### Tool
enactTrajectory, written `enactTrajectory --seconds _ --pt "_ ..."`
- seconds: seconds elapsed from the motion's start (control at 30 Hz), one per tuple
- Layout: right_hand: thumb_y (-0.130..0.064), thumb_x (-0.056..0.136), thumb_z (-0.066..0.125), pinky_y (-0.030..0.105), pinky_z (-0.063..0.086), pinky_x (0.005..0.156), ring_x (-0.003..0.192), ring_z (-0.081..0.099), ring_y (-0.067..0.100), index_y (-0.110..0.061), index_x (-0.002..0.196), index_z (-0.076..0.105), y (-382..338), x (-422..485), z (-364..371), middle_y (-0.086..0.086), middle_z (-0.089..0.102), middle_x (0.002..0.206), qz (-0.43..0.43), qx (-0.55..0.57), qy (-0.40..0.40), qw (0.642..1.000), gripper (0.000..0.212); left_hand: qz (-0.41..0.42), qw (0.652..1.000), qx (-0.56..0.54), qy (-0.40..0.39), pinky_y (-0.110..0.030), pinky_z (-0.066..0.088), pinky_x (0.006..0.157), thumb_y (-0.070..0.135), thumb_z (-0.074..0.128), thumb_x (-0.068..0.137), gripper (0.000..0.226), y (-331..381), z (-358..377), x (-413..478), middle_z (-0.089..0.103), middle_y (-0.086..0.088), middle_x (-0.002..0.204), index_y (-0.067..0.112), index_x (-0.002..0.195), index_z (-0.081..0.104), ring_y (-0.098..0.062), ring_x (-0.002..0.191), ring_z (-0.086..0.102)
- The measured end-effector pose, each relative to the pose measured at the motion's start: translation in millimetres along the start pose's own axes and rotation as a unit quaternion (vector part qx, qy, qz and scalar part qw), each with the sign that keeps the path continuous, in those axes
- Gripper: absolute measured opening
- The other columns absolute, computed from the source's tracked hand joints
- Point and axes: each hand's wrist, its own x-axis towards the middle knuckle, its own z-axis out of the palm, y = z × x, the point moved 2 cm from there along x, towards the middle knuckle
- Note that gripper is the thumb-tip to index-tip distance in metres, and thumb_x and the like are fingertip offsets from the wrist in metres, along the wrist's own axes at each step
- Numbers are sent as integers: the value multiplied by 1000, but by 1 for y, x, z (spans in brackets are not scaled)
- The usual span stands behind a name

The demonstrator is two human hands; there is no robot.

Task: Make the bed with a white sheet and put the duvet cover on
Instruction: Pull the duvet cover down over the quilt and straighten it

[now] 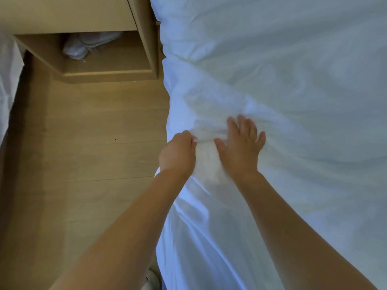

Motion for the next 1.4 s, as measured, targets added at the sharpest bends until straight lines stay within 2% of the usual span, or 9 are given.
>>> enactTrajectory --seconds 0.2,0.5,0.63,0.77,0.9,1.0,1.13,1.27,1.4 --pt "-16 98 43 40 39 74 80 52 29 -6 85 56 -11 4 -35 7 56 83 -72 232 115 963 21 151 962 -87 210 -45 41 61 18 49 92 21 29 -40 -40 55 -9 72 5 76 54 -29 68 49" --pt "-24 95 33 25 21 59 64 40 13 -11 92 47 27 26 -108 -2 52 74 1 312 337 889 20 248 948 -91 178 -37 39 67 23 47 92 20 96 -40 -21 57 -8 84 9 85 60 -30 79 51" --pt "-21 99 31 41 37 72 99 53 37 -1 106 51 76 36 -64 20 58 103 110 70 161 978 29 93 991 78 -59 -37 36 86 37 42 97 24 60 9 22 50 -2 117 20 107 55 -25 110 45" --pt "-12 98 37 42 35 73 95 53 37 -3 99 52 78 35 -19 17 55 96 60 18 44 997 17 -38 993 -110 28 -38 45 85 49 59 83 32 26 16 37 58 -1 103 19 92 51 -25 100 56" --pt "-13 94 45 44 35 75 93 51 39 -1 97 56 74 37 -13 20 58 97 43 48 75 995 16 -221 920 -322 36 -41 36 106 59 73 67 99 18 9 56 37 -5 143 13 142 29 -24 130 41" --pt "-11 90 47 43 34 75 94 50 39 0 97 56 69 32 -18 21 56 99 44 78 74 993 15 -204 893 -400 -34 -34 47 89 48 76 72 75 29 7 65 57 -7 127 9 130 49 -24 111 57" --pt "-16 90 51 44 34 85 104 47 39 -2 117 56 54 31 -37 21 52 113 32 123 84 988 30 -77 961 -263 39 -28 51 79 36 73 78 35 45 -37 73 69 -3 97 13 103 66 -22 93 63" --pt "-46 86 41 58 27 102 124 42 41 -13 136 49 12 30 -49 21 47 134 -26 149 158 976 61 17 966 -211 149 -5 34 40 39 72 66 24 18 -94 58 55 25 43 29 49 58 15 48 51" --pt "-56 93 35 55 -5 109 144 -3 33 -33 150 10 -17 34 3 10 1 158 -50 3 -61 997 66 -81 992 -56 79 -31 41 57 28 63 85 34 -53 -86 69 62 -3 54 13 54 63 -29 79 66"
